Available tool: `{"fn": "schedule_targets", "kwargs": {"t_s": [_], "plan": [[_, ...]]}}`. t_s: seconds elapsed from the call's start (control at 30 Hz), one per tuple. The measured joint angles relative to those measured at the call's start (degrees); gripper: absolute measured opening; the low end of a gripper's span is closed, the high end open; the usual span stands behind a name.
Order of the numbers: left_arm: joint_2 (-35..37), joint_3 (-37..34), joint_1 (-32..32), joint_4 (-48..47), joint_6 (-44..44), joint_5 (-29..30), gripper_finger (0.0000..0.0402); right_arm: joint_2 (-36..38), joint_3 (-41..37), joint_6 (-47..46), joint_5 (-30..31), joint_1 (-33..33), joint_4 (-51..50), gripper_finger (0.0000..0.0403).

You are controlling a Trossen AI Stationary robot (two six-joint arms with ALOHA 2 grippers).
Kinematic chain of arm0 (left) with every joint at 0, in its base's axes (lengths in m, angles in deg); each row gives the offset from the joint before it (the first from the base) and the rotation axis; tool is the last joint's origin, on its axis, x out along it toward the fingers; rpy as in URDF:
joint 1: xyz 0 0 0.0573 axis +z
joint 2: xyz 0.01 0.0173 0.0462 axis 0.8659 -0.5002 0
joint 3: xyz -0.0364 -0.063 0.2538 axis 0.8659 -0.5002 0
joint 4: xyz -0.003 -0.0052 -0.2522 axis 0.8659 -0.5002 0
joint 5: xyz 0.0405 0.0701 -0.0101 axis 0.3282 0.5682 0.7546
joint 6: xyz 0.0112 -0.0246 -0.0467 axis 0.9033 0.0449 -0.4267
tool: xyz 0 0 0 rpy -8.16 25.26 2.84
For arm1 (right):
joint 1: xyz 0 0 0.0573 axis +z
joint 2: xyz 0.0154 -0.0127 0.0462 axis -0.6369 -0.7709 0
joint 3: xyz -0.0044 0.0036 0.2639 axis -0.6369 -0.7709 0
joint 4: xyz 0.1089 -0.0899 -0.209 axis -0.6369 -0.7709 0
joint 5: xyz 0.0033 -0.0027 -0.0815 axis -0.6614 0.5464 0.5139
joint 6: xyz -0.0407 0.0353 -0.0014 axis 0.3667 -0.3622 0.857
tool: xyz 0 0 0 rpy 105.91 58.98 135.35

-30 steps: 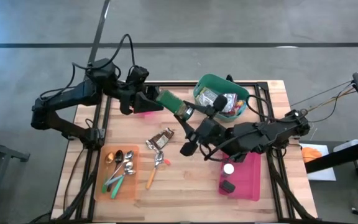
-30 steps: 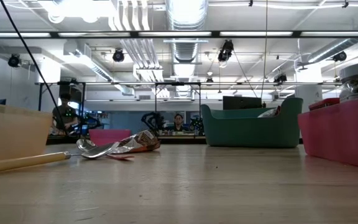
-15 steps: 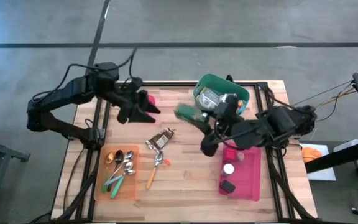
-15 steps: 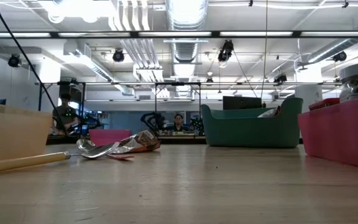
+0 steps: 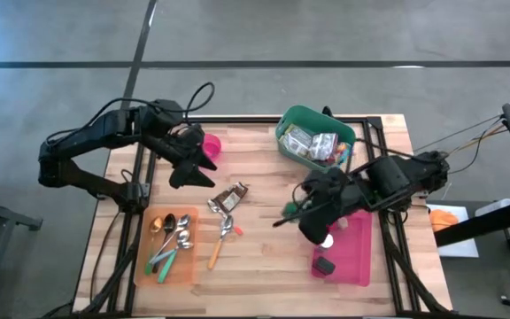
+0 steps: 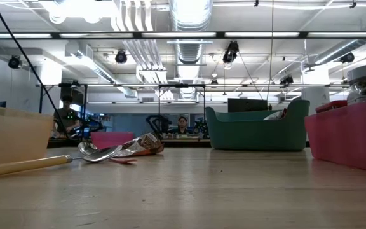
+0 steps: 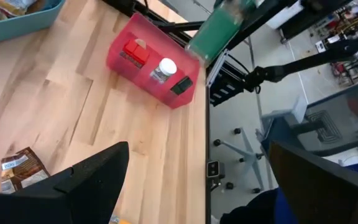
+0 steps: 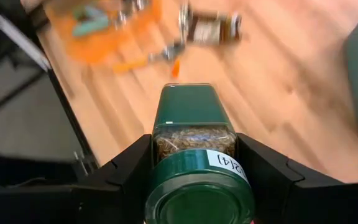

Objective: Pick & Place Food Item
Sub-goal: Put the green seasoning bottle into the pink bin

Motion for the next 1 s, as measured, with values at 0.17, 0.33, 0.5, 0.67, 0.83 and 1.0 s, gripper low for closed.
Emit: {"fn": "schedule_targets", "kwargs": {"t_s": [0.17, 0.33, 0.5, 0.67, 0.83, 1.0], "plan": [[0.0, 0.0, 0.0, 0.0, 0.1, 0.1, 0.0389, 0.1, -7.4, 0.5, -9.5, 0.0, 0.0, 0.0191], [0.1, 0.0, 0.0, -1.1, 0.5, 0.1, 0.0389, 0.9, -16.4, 3.0, -16.8, 1.6, -0.1, 0.0191], [0.3, 0.0, 0.0, -3.0, 1.5, 0.1, 0.0389, 4.6, -24.3, -0.7, -20.2, 5.1, -0.1, 0.0191], [0.3, 0.0, -0.1, -3.1, 1.7, 0.1, 0.0389, 8.9, -30.3, -10.1, -20.6, 9.4, -0.1, 0.0191], [0.3, 0.0, 0.0, -3.0, 2.7, 0.1, 0.0389, 11.3, -36.0, -18.0, -20.7, 12.0, 0.1, 0.0191], [0.3, 0.0, 0.0, -3.0, 2.7, 0.1, 0.0389, 11.0, -41.2, -19.3, -20.4, 11.9, 0.8, 0.0191]]}}
